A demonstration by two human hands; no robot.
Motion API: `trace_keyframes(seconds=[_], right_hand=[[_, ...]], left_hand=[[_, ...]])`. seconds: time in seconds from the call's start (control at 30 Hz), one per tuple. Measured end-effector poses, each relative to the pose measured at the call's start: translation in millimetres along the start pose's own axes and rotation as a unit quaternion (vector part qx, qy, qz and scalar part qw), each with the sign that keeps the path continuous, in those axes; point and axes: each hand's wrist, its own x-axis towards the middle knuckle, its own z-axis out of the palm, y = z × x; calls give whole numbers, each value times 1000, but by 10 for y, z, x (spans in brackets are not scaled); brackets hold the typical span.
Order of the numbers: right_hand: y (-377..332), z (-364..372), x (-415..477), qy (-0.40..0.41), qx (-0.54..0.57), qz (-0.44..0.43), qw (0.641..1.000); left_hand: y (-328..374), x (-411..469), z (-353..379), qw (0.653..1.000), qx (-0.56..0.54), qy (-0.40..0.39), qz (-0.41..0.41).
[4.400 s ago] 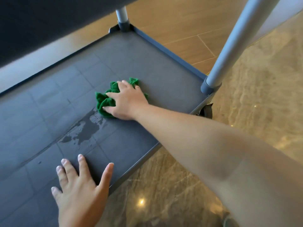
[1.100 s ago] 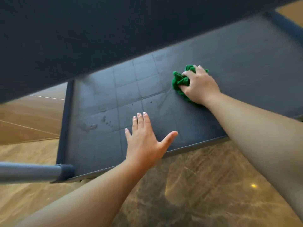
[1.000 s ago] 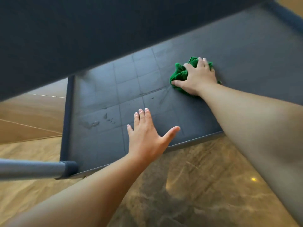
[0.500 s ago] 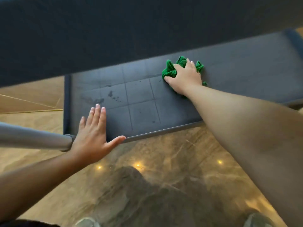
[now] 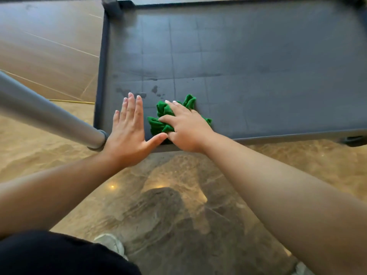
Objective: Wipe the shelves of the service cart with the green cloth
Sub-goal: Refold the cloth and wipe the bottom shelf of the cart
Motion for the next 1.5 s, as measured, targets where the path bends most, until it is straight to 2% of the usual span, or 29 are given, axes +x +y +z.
trace_keyframes(seconds=[0.13, 0.33, 0.4, 0.5, 0.8, 1.0, 1.1, 1.23, 1.5], right_hand=[[440, -156, -248, -3, 5, 10, 1000], [1425, -580, -833, -6, -32, 160, 987], [1557, -649, -964, -1, -33, 206, 978], [1434, -579, -960, 2, -17, 216, 976], [622, -256, -281, -27, -44, 64, 997], [-49, 16, 247, -33, -66, -39, 997], [-270, 103, 483, -24, -74, -95, 992], [-343, 156, 589, -11, -76, -120, 990], [40, 27, 266, -65, -25, -178, 982]], left_hand=[[31, 35, 24, 999, -15, 19, -27], [69, 55, 50, 999, -17, 21, -41], [80, 52, 57, 999, -20, 26, -40], [85, 28, 68, 998, -13, 50, -21], [103, 57, 43, 998, -22, 46, -27], [132, 37, 29, 998, -43, 42, -5], [174, 33, 19, 997, -54, 50, -22], [151, 52, 17, 993, -71, 67, -60], [145, 26, 3, 990, -106, 83, -36]])
